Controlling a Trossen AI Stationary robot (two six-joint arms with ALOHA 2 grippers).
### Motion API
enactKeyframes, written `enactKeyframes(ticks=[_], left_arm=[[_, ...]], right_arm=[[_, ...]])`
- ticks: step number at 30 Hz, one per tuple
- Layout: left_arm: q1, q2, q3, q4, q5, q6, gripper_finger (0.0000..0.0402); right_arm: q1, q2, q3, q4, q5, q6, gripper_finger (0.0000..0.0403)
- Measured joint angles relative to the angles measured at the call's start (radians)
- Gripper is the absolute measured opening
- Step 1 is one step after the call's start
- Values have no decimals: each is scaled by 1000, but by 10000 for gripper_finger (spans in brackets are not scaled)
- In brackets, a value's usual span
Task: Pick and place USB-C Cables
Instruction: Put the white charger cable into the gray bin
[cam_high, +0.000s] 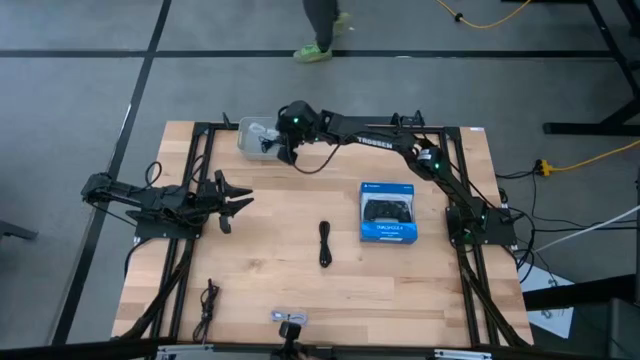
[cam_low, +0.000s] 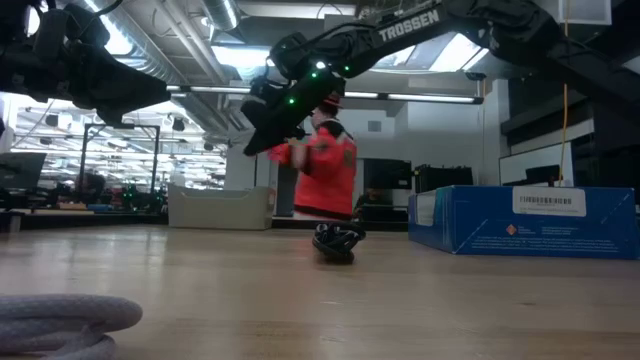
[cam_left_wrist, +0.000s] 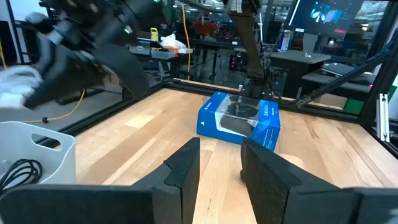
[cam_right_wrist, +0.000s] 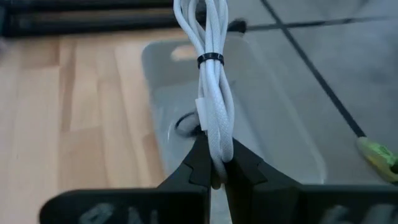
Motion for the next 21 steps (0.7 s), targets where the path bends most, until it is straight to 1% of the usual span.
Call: enactKeyframes(ticks=[2,4,9,13,15,17,21], left_arm=[[0,0,0,0,0,0,110],[0,0,0,0,0,0,110],[0,0,0,0,0,0,110],[0,0,0,0,0,0,110],[0,0,0,0,0,0,110],[0,0,0,0,0,0,110],[0,0,0,0,0,0,110]], right_arm=[[-16,0,0,10,-57,30,22],[-24,7,0,11,-89,46,22],[-21,30,2,52,-95,-3,22],[-25,73,-1,72,-96,-4,22],[-26,82,-3,109,-90,-4,22],[-26,82,1,161,-89,-10,38],[-25,85,2,176,-89,18,94]])
